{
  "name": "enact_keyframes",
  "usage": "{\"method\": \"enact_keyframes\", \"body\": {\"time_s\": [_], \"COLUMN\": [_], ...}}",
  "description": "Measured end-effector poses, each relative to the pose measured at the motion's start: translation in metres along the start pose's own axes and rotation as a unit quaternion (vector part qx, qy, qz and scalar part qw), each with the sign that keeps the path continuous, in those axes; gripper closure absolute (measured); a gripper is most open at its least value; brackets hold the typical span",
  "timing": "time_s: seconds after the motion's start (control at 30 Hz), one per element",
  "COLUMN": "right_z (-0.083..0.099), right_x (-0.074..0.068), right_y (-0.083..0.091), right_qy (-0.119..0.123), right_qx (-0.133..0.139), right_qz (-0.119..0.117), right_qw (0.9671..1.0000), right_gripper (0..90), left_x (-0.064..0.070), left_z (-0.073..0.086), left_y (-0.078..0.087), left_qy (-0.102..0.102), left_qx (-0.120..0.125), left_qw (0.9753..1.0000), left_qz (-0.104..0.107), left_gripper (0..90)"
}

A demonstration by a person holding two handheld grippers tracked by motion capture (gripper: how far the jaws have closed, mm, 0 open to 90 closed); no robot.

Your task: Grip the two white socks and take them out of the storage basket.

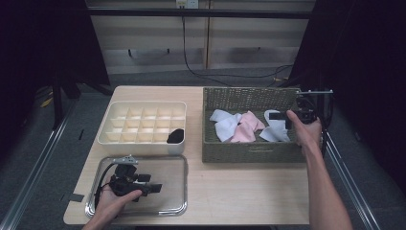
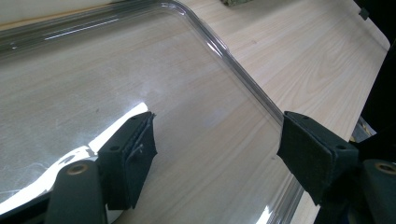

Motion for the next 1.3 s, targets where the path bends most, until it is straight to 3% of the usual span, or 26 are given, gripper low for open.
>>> {"method": "enact_keyframes", "body": {"time_s": [0.27,0.77,0.83,1.1,1.3], "right_z": [-0.001,-0.017,-0.016,-0.02,-0.025], "right_x": [0.015,0.028,0.032,0.039,0.051], "right_y": [-0.007,-0.014,-0.016,-0.023,-0.028], "right_qy": [-0.008,-0.019,-0.021,-0.04,-0.059], "right_qx": [-0.006,-0.004,-0.011,-0.02,-0.028], "right_qz": [0.014,0.034,0.046,0.037,0.075], "right_qw": [0.9998,0.9992,0.9987,0.9983,0.995], "right_gripper": [43.8,44.5,44.6,44.7,41.5], "left_x": [-0.001,-0.005,-0.005,-0.006,-0.008], "left_z": [0.0,-0.001,0.0,0.0,0.0], "left_y": [0.001,0.003,0.003,0.004,0.006], "left_qy": [-0.001,0.005,0.005,0.006,0.005], "left_qx": [0.0,0.006,0.005,0.005,0.01], "left_qw": [1.0,1.0,1.0,1.0,0.9999], "left_qz": [0.0,-0.002,-0.001,0.001,-0.002], "left_gripper": [26.8,26.5,26.4,26.3,26.3]}}
Point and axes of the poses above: each handheld gripper's, and its own axes: y roughly backward along the jaws, z roughly out of its underside, x roughly to its right, the point moved 7 cm from there along -y, roughly forward along the jaws, and after that the axes turned 14 degrees about -z, right-handed, at the moved point
